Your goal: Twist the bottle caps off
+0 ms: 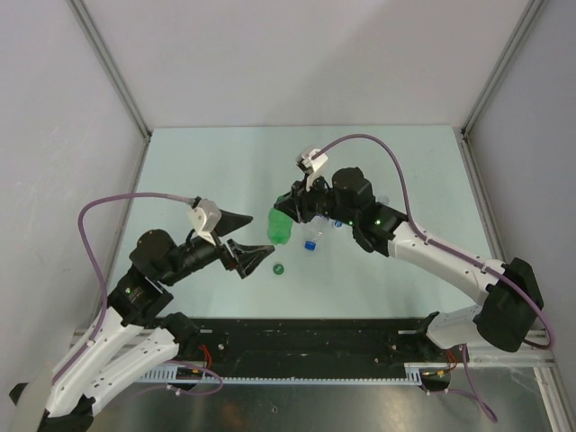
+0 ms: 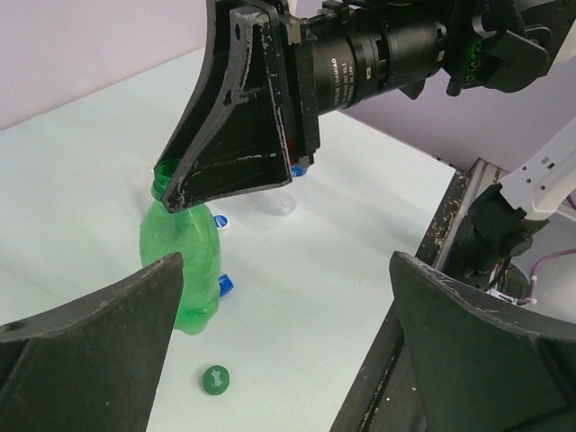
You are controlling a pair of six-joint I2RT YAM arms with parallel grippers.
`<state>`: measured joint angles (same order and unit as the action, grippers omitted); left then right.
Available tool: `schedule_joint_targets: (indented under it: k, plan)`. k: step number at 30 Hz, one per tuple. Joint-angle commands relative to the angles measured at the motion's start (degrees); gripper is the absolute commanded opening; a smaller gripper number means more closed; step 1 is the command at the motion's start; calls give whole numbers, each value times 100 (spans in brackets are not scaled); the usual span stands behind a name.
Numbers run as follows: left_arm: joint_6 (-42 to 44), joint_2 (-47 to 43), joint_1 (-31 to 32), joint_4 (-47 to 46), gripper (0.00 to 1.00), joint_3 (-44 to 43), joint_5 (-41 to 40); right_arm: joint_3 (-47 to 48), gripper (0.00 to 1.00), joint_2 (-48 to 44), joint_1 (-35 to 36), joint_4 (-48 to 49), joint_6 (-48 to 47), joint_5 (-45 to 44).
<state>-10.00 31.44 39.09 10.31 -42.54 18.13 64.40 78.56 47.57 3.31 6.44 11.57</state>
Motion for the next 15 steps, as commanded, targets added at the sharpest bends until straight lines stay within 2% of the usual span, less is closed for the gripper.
schedule_joint_targets:
  k: [1,15]
  plan:
    - [194,-46,-16,52,99,-173,-153,-122,0,106,45,814,59,-199]
    - [339,-41,-16,314,99,-285,-334,-267,0,1092,353,1632,-168,-430]
